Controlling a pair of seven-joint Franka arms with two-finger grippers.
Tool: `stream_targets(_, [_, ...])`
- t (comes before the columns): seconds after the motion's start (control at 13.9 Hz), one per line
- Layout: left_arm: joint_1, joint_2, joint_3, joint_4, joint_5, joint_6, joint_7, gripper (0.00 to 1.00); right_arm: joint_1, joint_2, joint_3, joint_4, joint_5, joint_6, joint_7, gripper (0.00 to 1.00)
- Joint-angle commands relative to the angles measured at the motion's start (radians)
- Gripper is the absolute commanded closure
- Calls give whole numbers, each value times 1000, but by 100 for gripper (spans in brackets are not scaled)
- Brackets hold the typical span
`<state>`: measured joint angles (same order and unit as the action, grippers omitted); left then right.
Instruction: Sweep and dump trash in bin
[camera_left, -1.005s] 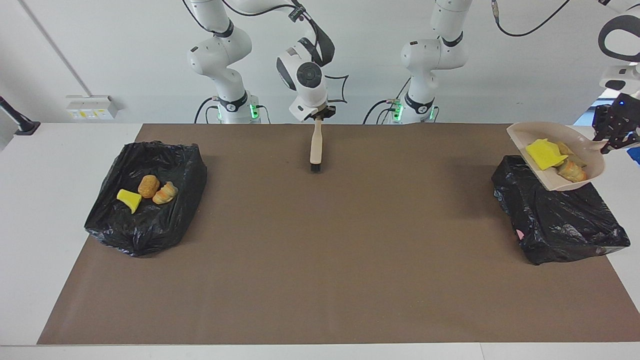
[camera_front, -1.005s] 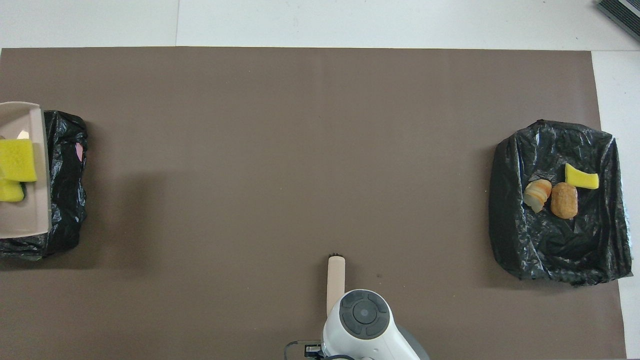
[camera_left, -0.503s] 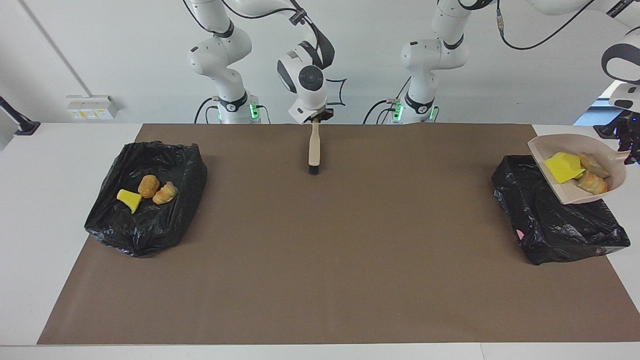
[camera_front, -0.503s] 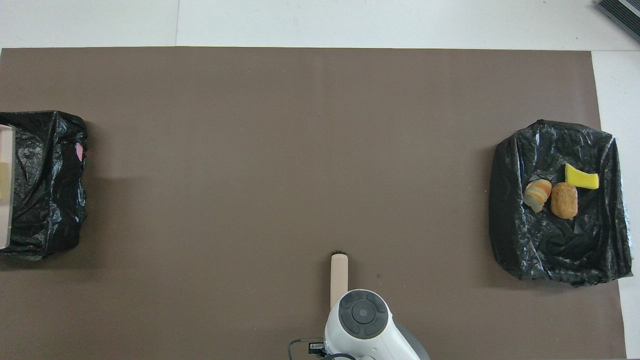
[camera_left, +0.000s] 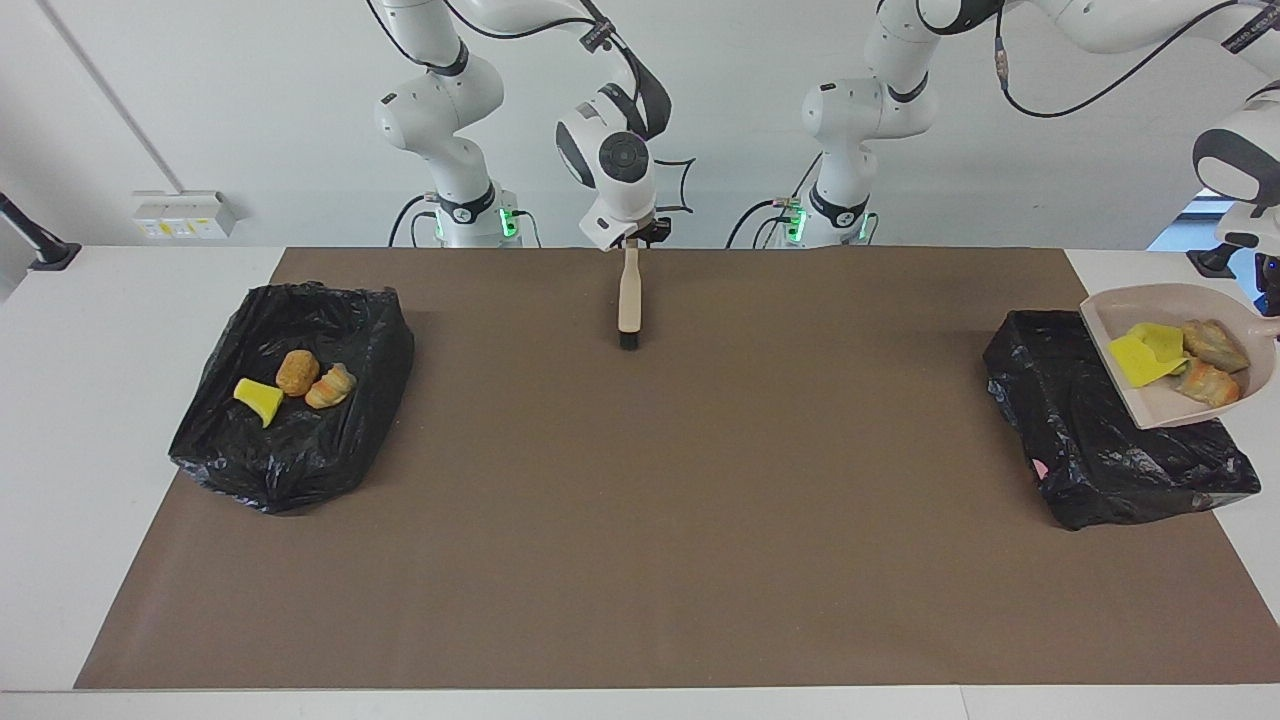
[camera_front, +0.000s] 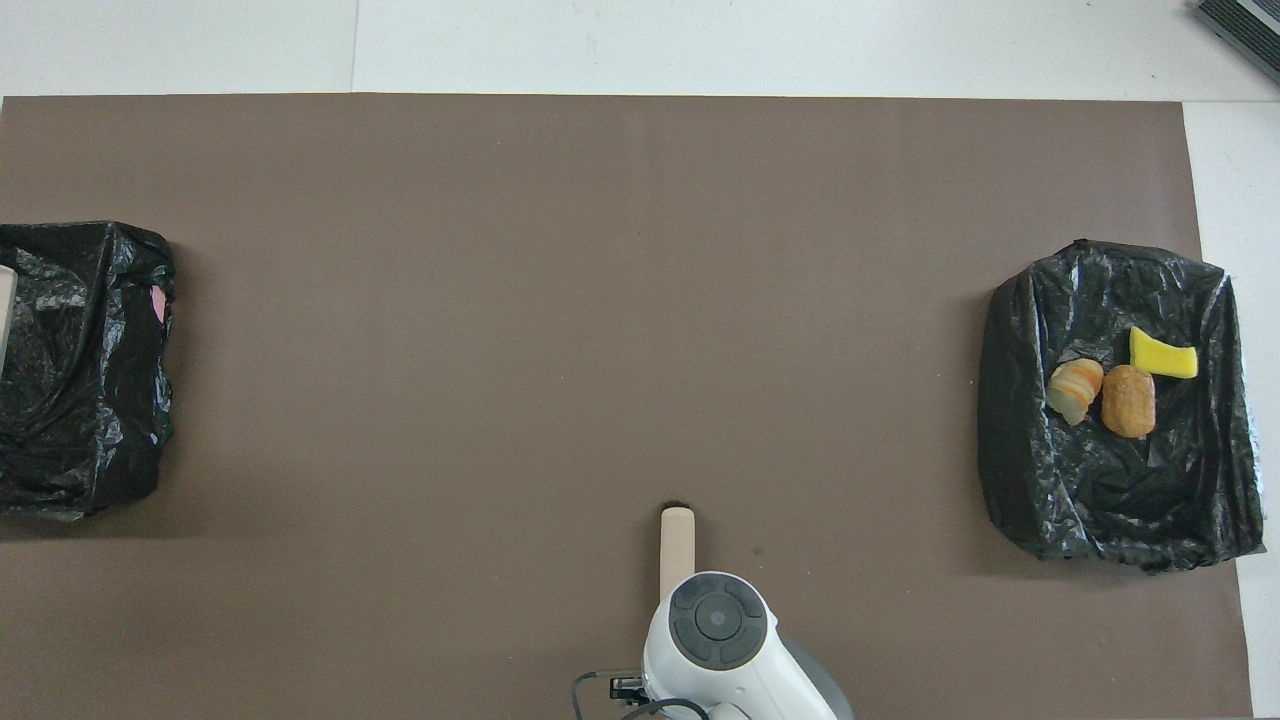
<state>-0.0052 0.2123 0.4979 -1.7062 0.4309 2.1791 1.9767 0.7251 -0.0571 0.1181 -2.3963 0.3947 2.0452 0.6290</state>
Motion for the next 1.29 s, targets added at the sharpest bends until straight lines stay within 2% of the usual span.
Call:
stream_targets(0.0, [-9,-11,-12,-26,93,33,-47,100,-47,60,-2,107,-74,-19,-28,0])
stream_targets(0.36, [-10,-33,-44,-90,258,62,-185,100,-137,66,-2,210,-207,-16,-38,0])
stream_targets(0.65, [-10,-36,-70,-98,385,59,-282,100,-219,66,-3,267,-284,-16,-64,0])
stream_targets(1.01, [-21,-54,-82,-98,558,2,-375,100,-315,68,-2,324,-411,-10,-123,0])
stream_targets(1.22, [-21,-60,-102,-96,647,-33,-441,100,-383,83,-2,394,-479,-16,-207,0])
